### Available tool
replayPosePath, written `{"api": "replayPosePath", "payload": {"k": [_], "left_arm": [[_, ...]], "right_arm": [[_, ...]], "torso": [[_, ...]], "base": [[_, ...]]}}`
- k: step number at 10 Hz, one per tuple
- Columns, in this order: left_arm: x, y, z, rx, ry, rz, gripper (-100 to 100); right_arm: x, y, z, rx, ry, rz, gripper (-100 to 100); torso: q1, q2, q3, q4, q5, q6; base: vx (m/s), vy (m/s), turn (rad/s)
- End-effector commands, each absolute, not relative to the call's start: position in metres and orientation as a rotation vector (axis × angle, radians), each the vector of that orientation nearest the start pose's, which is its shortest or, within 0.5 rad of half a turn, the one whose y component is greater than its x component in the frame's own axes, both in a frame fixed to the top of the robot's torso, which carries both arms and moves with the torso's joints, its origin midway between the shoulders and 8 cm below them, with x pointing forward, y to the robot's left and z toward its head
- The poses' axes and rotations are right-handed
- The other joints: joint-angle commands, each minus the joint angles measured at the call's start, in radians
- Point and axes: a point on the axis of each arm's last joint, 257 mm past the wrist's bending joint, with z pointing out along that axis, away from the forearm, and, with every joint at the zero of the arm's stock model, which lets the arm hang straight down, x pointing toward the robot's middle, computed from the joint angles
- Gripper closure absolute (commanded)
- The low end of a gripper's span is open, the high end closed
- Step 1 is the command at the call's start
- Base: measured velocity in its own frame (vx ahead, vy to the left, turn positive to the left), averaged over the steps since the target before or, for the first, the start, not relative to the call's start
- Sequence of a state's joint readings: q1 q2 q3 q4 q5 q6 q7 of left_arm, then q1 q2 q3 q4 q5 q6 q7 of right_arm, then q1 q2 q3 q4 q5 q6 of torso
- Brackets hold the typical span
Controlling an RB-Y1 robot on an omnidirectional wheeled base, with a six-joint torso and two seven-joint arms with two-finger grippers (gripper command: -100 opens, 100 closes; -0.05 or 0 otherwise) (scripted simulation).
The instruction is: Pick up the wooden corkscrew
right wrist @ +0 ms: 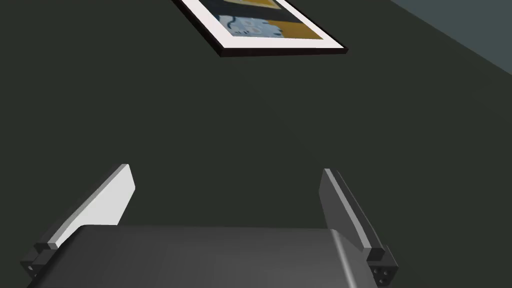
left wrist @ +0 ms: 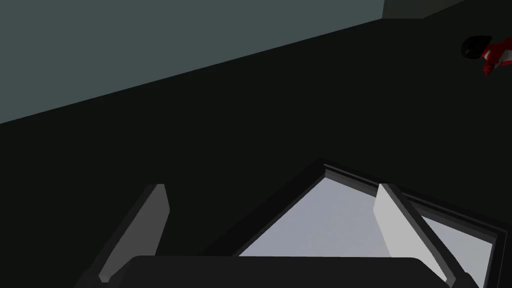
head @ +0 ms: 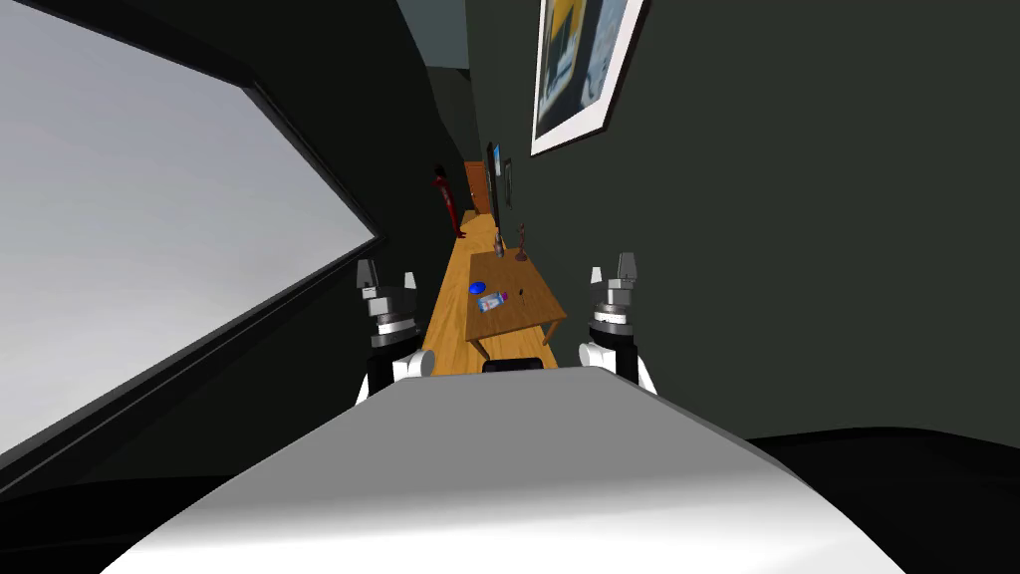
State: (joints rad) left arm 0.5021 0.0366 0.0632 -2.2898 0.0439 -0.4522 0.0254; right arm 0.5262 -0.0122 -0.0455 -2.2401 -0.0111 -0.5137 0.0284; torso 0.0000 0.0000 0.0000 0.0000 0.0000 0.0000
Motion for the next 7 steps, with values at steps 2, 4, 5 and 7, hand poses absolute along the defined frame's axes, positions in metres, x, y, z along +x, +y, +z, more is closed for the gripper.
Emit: {"api": "replayPosePath", "payload": {"k": [2,4,5,7], "left_arm": [[0.346,0.303,0.021,-0.692,0.63,-1.282,0],[0.346,0.303,0.021,-0.692,0.63,-1.282,0],[0.346,0.303,0.021,-0.692,0.63,-1.282,0],[0.346,0.303,0.021,-0.692,0.63,-1.282,0]], "right_arm": [[0.354,-0.313,-0.007,0.698,0.675,1.209,-100],[0.363,-0.33,-0.017,0.731,0.683,1.199,-100],[0.369,-0.341,-0.023,0.756,0.683,1.192,-100],[0.381,-0.367,-0.037,0.816,0.681,1.172,-100]], "torso": [[0.0,0.0,0.0,0.0,0.0,-0.001],[0.0,0.0,0.0,0.0,0.0,0.0],[0.0,0.001,0.0,0.0,0.0,0.0],[0.0,0.001,0.0,0.0,0.0,0.0]], "base": [[-0.009,0.009,0.194],[-0.014,0.004,0.212],[-0.017,0.002,0.237],[-0.019,-0.003,0.369]]}}
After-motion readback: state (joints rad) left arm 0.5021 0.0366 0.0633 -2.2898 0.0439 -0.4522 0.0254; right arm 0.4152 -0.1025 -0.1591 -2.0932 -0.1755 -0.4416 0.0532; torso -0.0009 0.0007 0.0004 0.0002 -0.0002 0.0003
